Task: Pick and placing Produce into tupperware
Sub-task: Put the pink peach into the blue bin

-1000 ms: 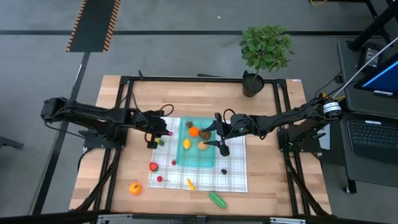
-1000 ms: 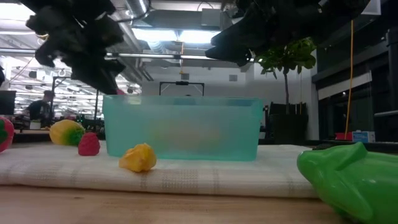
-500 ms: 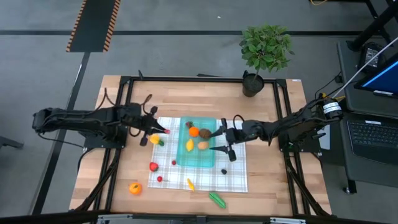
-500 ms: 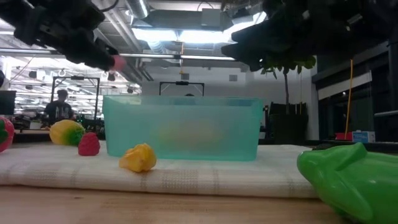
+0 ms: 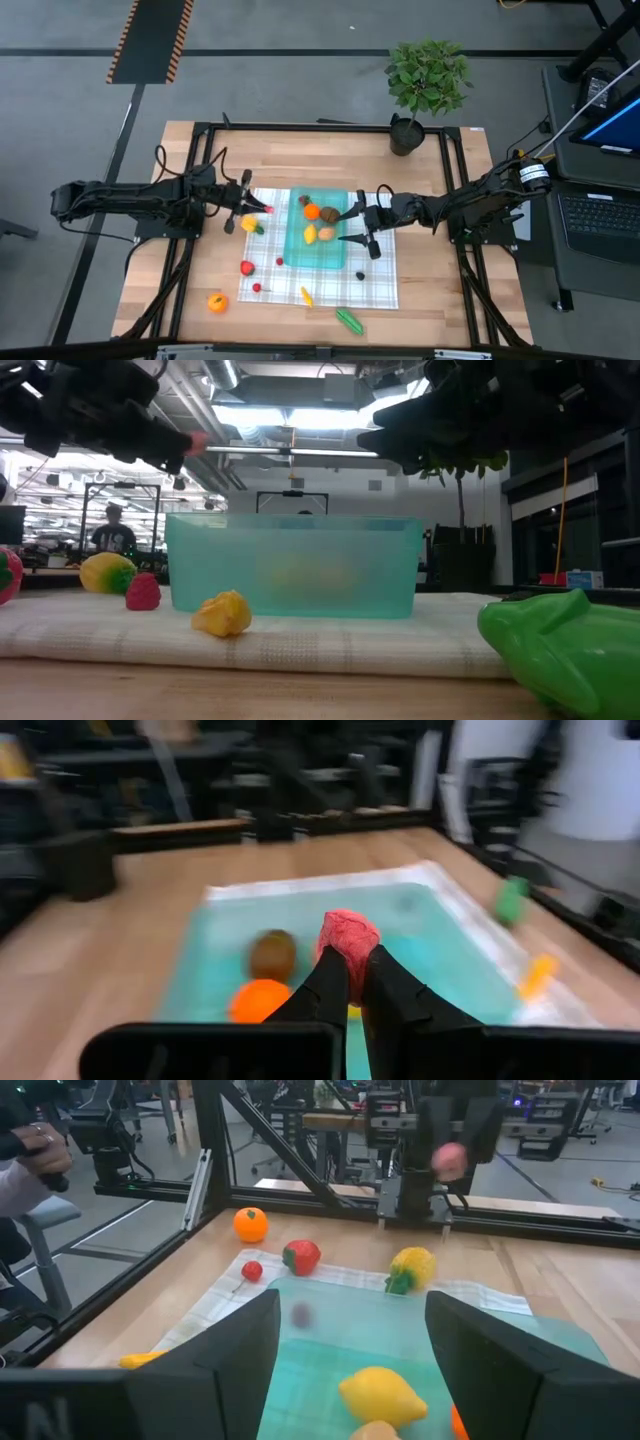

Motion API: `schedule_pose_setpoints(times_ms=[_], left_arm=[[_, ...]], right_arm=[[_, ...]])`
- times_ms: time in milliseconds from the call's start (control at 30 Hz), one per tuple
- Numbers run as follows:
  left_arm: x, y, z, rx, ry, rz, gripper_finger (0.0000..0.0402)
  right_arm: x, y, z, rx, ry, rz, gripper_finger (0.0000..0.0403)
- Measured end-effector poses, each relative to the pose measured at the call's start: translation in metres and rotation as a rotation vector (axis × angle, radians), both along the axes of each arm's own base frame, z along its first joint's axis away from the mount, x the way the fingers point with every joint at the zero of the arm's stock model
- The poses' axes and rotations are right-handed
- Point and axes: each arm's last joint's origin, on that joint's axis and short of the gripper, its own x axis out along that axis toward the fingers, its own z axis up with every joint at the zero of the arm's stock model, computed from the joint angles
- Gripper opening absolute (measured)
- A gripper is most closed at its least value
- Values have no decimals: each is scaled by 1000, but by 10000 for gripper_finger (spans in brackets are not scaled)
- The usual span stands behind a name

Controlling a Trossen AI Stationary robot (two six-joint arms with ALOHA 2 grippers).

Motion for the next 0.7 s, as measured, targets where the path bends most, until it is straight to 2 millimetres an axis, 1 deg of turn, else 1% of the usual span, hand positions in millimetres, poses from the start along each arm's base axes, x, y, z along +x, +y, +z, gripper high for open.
schedule_pose_setpoints(times_ms=[100,167,433,567,700], left_arm=[[1,4,5,-11,-42,124,7],[1,5,6,-3,-56,156,11],[2,5,7,-6,-68,157,5],[7,6,7,-6,-84,157,8],[15,8,1,-2,-64,156,5]], right_arm=[[0,0,0,1,0,0,251],[0,0,0,1,1,-1,251],[0,0,0,-1,0,0,251],[0,0,0,-1,0,-1,251],[0,0,0,-1,-5,-1,251]])
